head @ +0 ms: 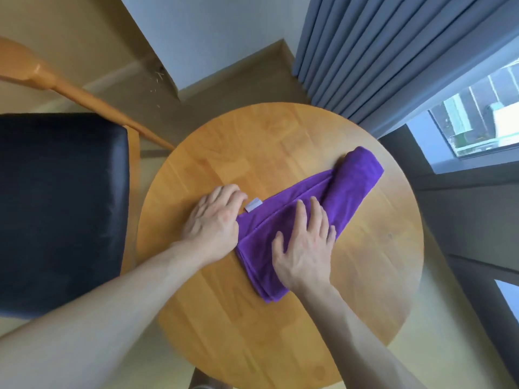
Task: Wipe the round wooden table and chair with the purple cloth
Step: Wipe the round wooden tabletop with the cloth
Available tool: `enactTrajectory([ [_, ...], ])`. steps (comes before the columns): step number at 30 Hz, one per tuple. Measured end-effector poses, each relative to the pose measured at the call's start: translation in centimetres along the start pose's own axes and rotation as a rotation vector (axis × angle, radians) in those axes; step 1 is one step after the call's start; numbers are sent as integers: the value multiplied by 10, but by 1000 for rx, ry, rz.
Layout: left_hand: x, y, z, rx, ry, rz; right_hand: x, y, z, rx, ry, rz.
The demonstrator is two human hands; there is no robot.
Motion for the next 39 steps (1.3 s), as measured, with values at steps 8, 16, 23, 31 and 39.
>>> enactTrajectory([
  [8, 19, -40, -15, 150, -156, 41, 26, -48, 7, -231, 192, 58],
  [16, 19, -47, -18, 183, -193, 145, 76, -1, 56, -304, 196, 176],
  [23, 19, -46, -17, 177, -203, 182, 52, -25, 25, -109, -285, 241],
  [31, 20, -46, -20, 191, -204, 180, 9, -20, 60, -296, 318, 66],
  [39, 20, -49, -20, 215, -191, 172, 51, 5, 94, -104, -376, 293],
])
Point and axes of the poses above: each hand's wrist, its own x-axis towards the middle knuckle, its own y-axis out of the back of the hand, z = x × y, the point moved 6 cm from there along x, towards the middle knuckle, and after that the axes turned 7 degrees about y, right-handed, at the moved point
